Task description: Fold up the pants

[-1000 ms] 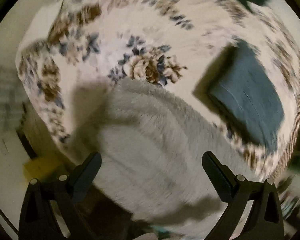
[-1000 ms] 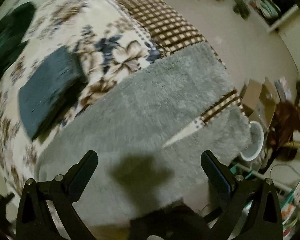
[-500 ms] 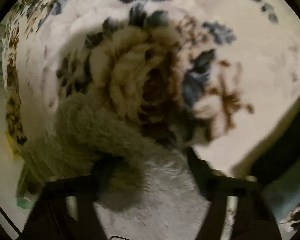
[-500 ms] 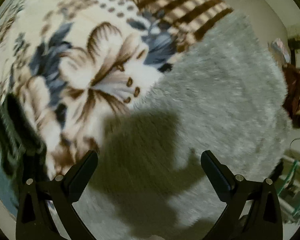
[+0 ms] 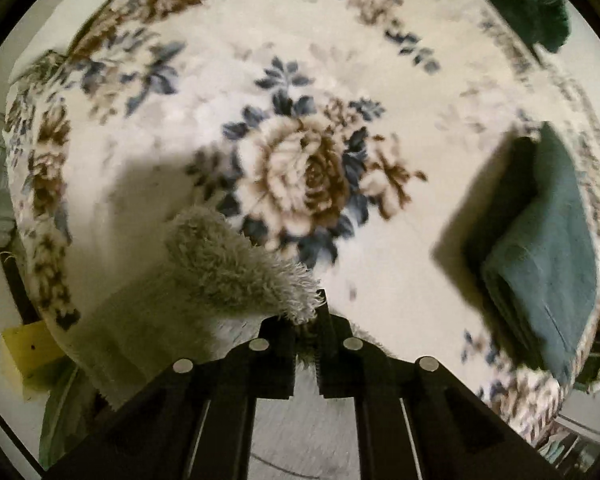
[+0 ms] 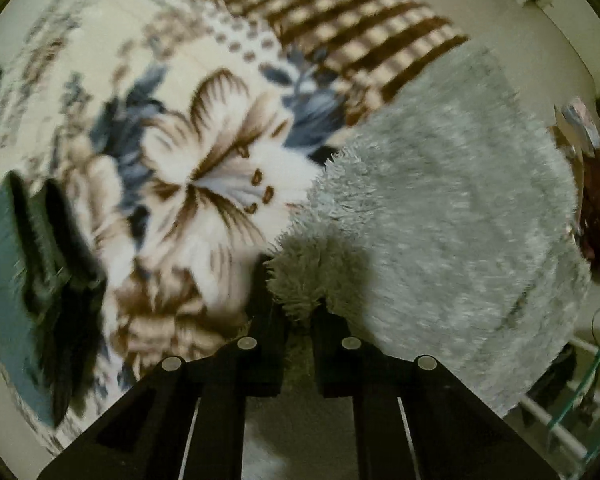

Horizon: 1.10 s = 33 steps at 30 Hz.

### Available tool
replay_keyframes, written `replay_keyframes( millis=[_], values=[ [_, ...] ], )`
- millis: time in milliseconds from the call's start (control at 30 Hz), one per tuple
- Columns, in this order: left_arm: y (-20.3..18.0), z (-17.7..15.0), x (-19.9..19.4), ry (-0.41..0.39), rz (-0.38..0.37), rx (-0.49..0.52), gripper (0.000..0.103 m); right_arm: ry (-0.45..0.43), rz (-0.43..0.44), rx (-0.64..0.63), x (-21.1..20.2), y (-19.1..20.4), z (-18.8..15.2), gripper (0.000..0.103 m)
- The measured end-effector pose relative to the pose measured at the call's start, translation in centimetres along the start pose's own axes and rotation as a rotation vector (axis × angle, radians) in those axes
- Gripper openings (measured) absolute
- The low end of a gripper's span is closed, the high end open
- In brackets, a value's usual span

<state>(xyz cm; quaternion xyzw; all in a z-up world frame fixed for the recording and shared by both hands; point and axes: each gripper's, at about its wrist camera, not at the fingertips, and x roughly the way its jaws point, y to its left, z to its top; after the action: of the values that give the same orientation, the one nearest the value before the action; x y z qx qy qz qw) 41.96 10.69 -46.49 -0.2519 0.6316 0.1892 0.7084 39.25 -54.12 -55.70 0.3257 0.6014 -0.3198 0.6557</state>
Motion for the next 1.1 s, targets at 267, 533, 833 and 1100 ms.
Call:
replay_keyframes(
  millis=[267,533,833,1100],
  values=[
    [5.5,-7.8,-5.3,-0.025,-0.066,0.013,0.005,-0.021,0.086,-0.015,-7.2,-13.0,-6.0,0.01],
    [14.1,-15.9,1.7,0.076,0.075,0.007,0.005,0.052,-0.006,-0.01,-3.3,-24.7,-15.2,0.01],
    [16.1,-17.1,5.5,0.05,0.077,0.01,0.009,0.155,0.024,-0.014,2.3,-28.1,-18.3,0.037],
    [12.7,-17.8,1.9,-0.061,0.049,0.136,0.079,-0.067,0.035,-0.091,-3.9,-29.6,-16.1,0.083]
  ],
)
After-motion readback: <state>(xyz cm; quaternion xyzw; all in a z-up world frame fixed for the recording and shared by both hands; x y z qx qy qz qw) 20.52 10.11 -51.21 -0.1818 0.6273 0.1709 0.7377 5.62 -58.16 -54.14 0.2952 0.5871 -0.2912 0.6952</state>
